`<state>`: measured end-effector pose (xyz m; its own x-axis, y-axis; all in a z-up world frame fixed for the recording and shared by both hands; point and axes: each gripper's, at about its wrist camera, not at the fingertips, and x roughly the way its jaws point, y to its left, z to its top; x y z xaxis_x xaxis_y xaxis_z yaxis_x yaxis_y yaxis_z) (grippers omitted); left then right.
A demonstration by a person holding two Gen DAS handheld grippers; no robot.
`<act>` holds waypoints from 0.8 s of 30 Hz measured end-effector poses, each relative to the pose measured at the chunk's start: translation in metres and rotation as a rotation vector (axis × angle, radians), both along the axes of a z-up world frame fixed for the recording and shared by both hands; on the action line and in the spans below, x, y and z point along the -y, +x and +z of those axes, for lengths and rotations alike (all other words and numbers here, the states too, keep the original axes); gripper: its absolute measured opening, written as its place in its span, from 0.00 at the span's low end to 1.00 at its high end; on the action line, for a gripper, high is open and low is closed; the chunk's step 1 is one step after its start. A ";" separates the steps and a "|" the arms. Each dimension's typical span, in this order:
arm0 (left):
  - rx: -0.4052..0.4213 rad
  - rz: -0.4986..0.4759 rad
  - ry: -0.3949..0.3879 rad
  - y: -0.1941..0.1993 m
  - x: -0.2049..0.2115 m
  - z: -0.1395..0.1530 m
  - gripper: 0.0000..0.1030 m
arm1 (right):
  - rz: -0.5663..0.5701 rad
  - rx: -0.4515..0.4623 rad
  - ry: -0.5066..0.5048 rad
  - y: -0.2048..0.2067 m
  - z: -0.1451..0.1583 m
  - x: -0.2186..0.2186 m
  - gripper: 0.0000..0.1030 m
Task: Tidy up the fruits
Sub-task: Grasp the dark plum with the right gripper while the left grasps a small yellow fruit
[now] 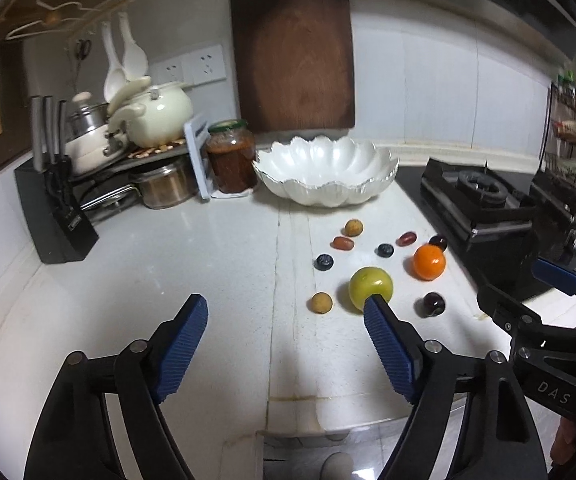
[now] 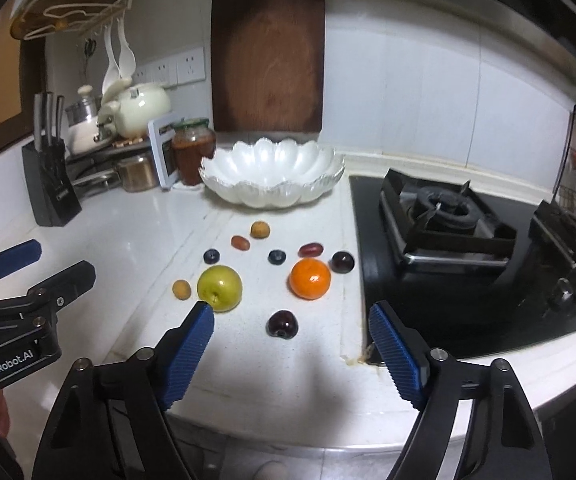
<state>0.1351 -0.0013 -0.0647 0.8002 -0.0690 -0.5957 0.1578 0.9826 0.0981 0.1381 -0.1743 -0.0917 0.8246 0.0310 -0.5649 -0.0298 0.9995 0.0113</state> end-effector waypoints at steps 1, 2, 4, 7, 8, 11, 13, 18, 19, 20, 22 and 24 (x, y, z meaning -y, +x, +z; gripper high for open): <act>-0.004 -0.007 0.010 0.004 0.001 -0.003 0.77 | 0.002 -0.009 0.005 0.005 -0.004 0.000 0.74; -0.006 -0.014 0.017 0.007 0.002 -0.007 0.77 | 0.002 -0.015 0.006 0.007 -0.006 -0.001 0.73; -0.011 -0.025 0.033 0.014 0.003 -0.013 0.75 | 0.003 -0.035 0.006 0.016 -0.014 -0.004 0.72; -0.035 -0.042 0.033 0.026 0.003 -0.025 0.72 | 0.001 -0.058 -0.001 0.025 -0.023 -0.007 0.71; -0.048 -0.047 0.027 0.030 0.003 -0.029 0.71 | -0.001 -0.070 -0.001 0.029 -0.027 -0.008 0.71; -0.078 -0.057 0.006 0.041 0.002 -0.039 0.67 | -0.001 -0.095 0.003 0.037 -0.035 -0.009 0.67; -0.101 -0.064 -0.007 0.049 0.002 -0.048 0.65 | -0.001 -0.116 0.002 0.045 -0.042 -0.010 0.67; -0.139 -0.080 -0.021 0.066 0.007 -0.064 0.60 | -0.003 -0.146 0.007 0.055 -0.054 -0.011 0.63; -0.145 -0.084 -0.022 0.069 0.008 -0.067 0.59 | -0.002 -0.153 0.012 0.058 -0.057 -0.010 0.62; -0.150 -0.086 -0.022 0.071 0.009 -0.068 0.57 | -0.005 -0.158 0.016 0.060 -0.059 -0.010 0.61; -0.160 -0.091 -0.018 0.075 0.011 -0.072 0.57 | -0.004 -0.169 0.024 0.063 -0.063 -0.009 0.60; -0.172 -0.101 -0.012 0.079 0.014 -0.076 0.55 | -0.003 -0.180 0.032 0.067 -0.066 -0.008 0.58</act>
<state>0.2144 -0.0158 -0.1404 0.6751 -0.1517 -0.7220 0.2690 0.9619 0.0494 0.2054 -0.1663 -0.1582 0.7107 0.0489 -0.7018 -0.0216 0.9986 0.0477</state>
